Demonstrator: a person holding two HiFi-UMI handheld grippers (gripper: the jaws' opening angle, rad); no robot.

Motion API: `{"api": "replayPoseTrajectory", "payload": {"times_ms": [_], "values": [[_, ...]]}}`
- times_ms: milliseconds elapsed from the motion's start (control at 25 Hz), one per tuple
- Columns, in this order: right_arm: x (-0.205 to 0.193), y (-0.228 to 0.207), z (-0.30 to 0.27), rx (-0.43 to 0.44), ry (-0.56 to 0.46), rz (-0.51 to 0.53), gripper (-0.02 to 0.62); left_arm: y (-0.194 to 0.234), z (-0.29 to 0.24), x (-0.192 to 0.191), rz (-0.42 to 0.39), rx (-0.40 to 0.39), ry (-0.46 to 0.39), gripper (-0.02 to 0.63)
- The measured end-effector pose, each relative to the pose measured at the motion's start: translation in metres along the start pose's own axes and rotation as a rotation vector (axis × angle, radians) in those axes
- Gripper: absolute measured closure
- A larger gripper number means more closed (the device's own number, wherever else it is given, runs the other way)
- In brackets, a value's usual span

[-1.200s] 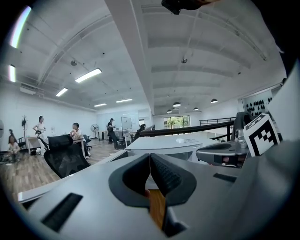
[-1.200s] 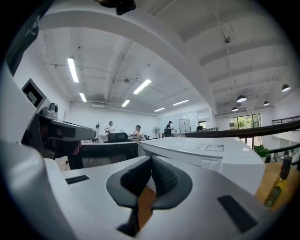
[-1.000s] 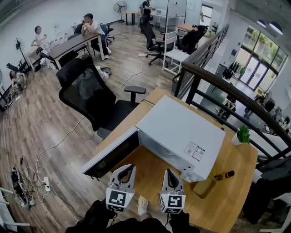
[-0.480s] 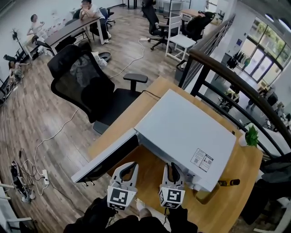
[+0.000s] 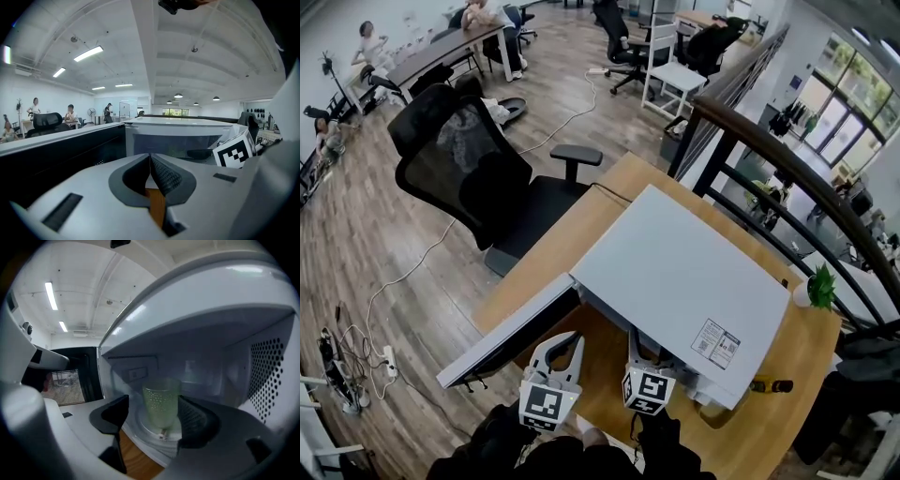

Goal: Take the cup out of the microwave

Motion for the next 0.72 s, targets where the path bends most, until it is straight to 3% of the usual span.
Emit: {"api": "replayPoseTrajectory", "payload": {"times_ms": [280,560,720], "values": [[-0.004,-0.007,-0.024,-0.044,0.007,0.003,0.139,0.004,-0.013,-0.001,0.01,-0.001,0.009,0.58],[-0.01,-0.008,-0.038,-0.064,0.031,0.014,0.138,0.008,-0.013,-0.001,0.015,0.01,0.013,0.58],[-0.013,-0.012,-0.04,-0.079,0.039,0.026,0.191,0.008,-0.012,-0.002,0.013,0.015,0.015,0.58]]}}
Point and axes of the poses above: the fingertips, and each gripper's own axes: z backward along the fingers, y to its left, x out of its top, the point moved 3 cm from there along z, backward along the fingers, and after that the axes turned 4 degrees about y, right-handed, at the moved point
